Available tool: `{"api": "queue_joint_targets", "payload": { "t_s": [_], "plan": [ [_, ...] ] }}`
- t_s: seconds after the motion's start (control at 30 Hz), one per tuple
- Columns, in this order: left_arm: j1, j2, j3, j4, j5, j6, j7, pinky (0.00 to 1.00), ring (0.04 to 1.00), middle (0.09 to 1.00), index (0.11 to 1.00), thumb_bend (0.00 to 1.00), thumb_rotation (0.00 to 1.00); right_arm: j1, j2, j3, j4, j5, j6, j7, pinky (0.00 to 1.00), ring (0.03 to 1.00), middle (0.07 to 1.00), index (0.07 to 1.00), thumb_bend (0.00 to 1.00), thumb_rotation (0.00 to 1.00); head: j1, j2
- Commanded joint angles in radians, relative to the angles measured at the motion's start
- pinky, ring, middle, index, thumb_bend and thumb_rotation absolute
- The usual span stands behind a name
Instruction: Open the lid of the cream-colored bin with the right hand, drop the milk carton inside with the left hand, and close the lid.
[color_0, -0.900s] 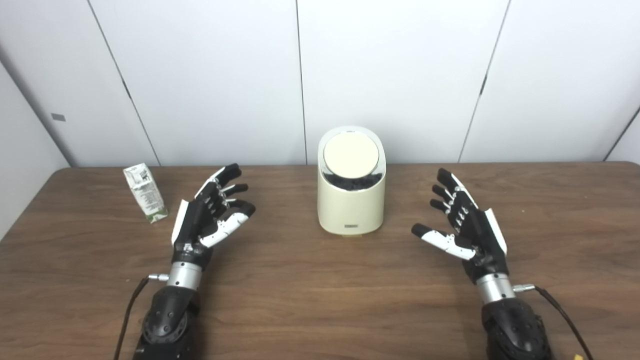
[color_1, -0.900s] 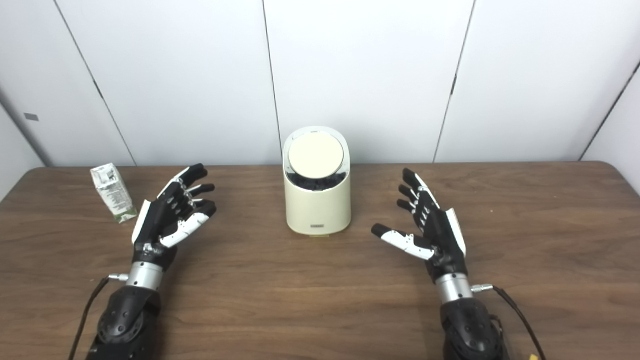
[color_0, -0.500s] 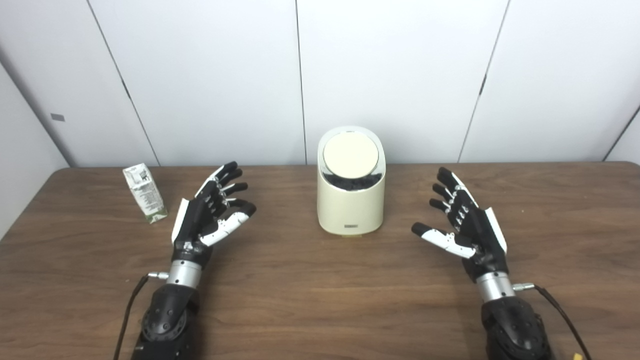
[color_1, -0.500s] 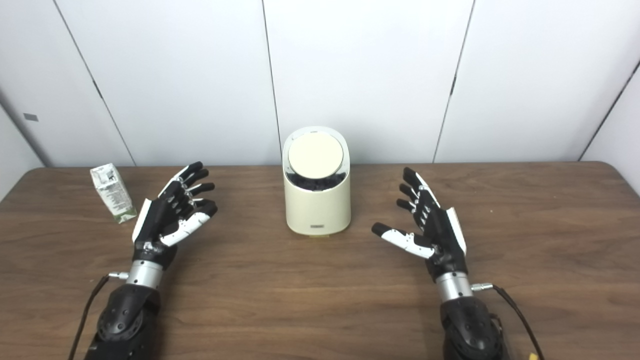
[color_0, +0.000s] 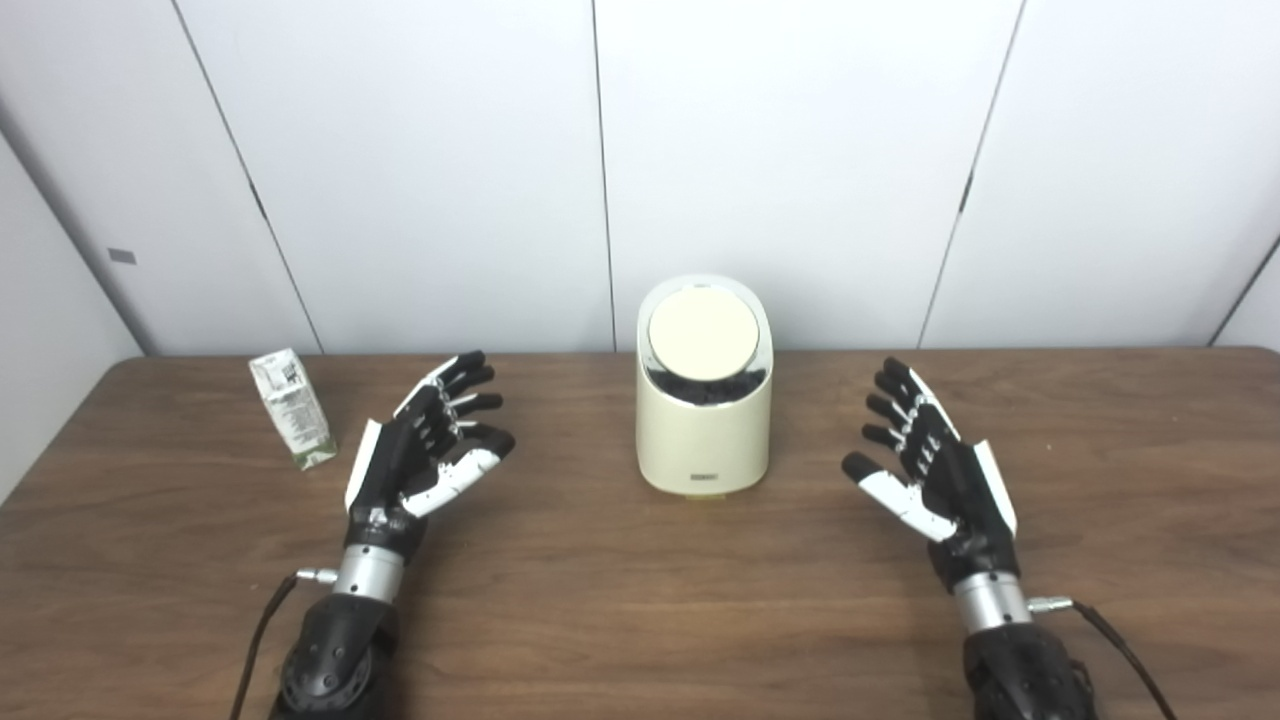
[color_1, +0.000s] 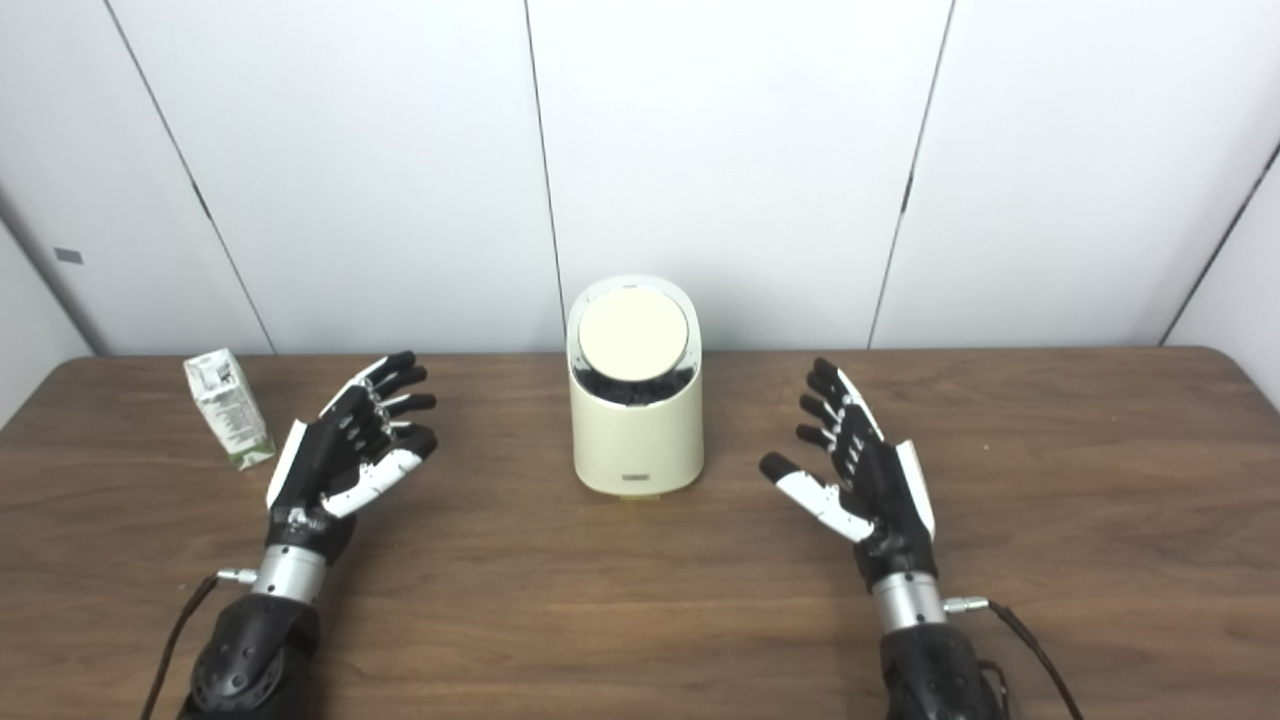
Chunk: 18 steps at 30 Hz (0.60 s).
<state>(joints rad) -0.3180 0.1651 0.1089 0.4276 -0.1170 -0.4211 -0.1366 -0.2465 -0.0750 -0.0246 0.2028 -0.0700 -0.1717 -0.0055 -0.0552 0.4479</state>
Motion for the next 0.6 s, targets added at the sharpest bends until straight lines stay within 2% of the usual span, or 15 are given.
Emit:
{"api": "queue_joint_targets", "payload": {
  "t_s": [0.0, 0.17, 0.27, 0.37, 0.57],
  "plan": [
    [0.045, -0.012, -0.009, 0.044, 0.019, -0.038, 0.011, 0.61, 0.752, 0.824, 0.86, 0.75, 0.28, -0.061, -0.008, 0.008, -0.062, -0.031, 0.031, -0.009, 0.85, 0.887, 0.915, 0.936, 0.78, 0.54, -0.001, -0.001],
    [0.046, -0.014, -0.011, 0.055, 0.049, -0.044, 0.029, 0.62, 0.758, 0.816, 0.858, 0.74, 0.29, -0.131, -0.027, 0.028, -0.096, -0.099, 0.151, -0.009, 0.88, 0.903, 0.925, 0.959, 0.84, 0.57, -0.001, -0.004],
    [0.049, -0.016, -0.009, 0.06, 0.045, -0.048, 0.025, 0.63, 0.762, 0.819, 0.858, 0.74, 0.29, -0.167, -0.038, 0.038, -0.109, -0.118, 0.201, 0.002, 0.86, 0.912, 0.935, 0.969, 0.84, 0.57, -0.001, -0.006],
    [0.052, -0.015, -0.01, 0.06, 0.05, -0.047, 0.027, 0.63, 0.761, 0.82, 0.862, 0.73, 0.28, -0.215, -0.048, 0.045, -0.12, -0.111, 0.261, 0.022, 0.87, 0.932, 0.949, 0.973, 0.81, 0.53, -0.002, -0.006],
    [0.054, -0.02, -0.01, 0.066, 0.04, -0.047, 0.02, 0.62, 0.767, 0.822, 0.863, 0.75, 0.29, -0.292, -0.053, 0.042, -0.077, -0.086, 0.289, 0.036, 0.89, 0.957, 0.964, 0.991, 0.81, 0.49, -0.002, -0.005]
  ]
}}
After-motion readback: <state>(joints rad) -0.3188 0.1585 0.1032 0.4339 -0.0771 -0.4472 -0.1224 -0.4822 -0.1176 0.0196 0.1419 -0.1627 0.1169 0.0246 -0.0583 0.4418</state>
